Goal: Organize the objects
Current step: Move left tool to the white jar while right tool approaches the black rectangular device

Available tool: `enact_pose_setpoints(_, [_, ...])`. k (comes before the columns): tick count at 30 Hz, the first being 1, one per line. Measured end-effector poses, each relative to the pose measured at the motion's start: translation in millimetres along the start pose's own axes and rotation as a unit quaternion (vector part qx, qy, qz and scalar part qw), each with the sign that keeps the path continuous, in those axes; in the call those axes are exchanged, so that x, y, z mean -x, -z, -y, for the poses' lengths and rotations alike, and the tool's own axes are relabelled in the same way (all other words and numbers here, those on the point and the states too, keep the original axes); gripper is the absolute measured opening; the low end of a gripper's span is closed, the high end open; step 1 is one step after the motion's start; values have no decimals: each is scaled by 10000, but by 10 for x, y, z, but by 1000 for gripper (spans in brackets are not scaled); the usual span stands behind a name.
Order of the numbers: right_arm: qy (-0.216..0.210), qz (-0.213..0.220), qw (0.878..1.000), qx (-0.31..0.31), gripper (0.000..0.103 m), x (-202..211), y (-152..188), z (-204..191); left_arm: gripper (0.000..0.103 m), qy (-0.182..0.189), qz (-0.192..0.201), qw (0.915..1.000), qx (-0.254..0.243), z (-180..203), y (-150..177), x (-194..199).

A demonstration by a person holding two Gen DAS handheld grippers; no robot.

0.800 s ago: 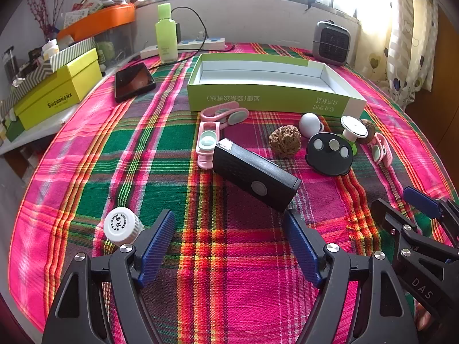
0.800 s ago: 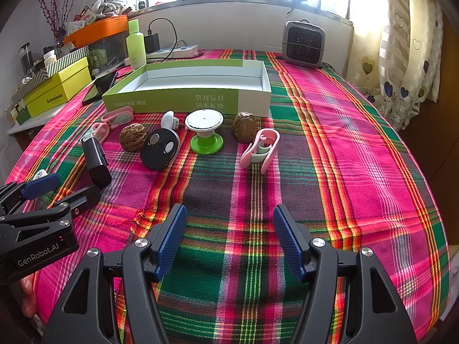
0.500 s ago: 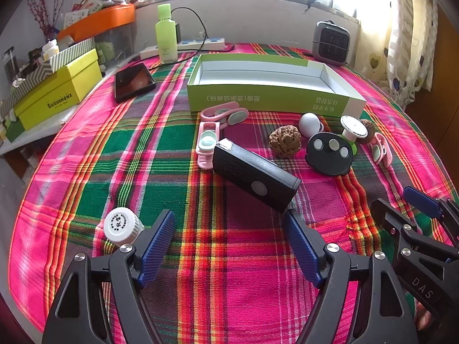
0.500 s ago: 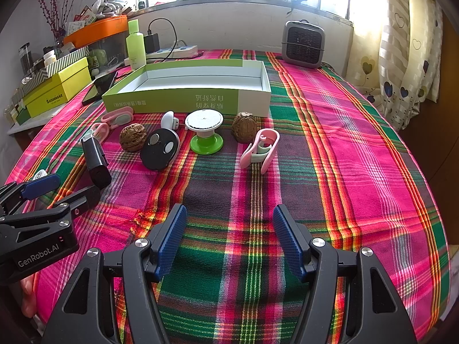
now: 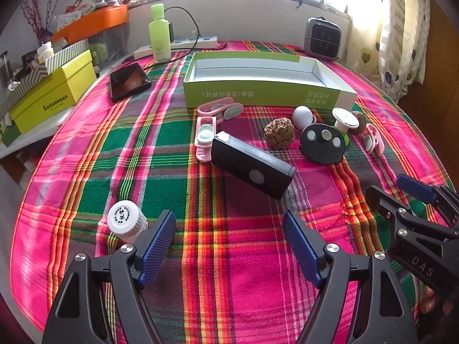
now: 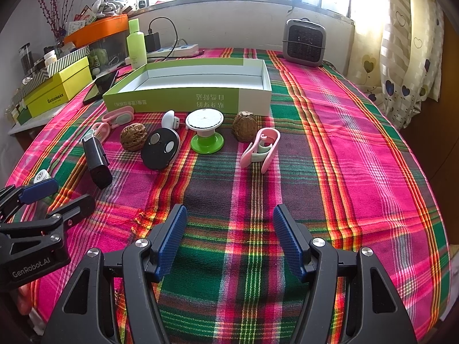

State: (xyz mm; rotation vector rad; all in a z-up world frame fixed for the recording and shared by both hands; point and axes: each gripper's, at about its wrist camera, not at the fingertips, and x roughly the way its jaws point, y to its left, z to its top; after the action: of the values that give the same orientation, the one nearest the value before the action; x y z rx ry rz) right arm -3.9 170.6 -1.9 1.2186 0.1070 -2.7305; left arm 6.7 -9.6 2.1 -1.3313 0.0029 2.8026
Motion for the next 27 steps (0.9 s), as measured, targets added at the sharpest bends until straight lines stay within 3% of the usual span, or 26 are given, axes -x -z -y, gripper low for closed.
enact_pose_setpoints(5, [-225, -65, 9997, 23, 63, 26, -18, -54, 77, 143, 104, 9998, -11, -18, 29, 108])
enact_pose_setpoints(10, [-523, 180, 9984, 147, 63, 108, -63, -154, 77, 151, 271, 9995, -82, -91, 28, 241])
enact_pose_setpoints(22, [-1380, 159, 9868, 832, 63, 67, -229, -529, 77, -147, 395, 9983, 407, -562, 16, 321])
enact_pose_setpoints(27, [-1506, 97, 9834, 1012, 63, -5, -270, -664, 77, -236, 280, 9979, 541, -703, 44, 261])
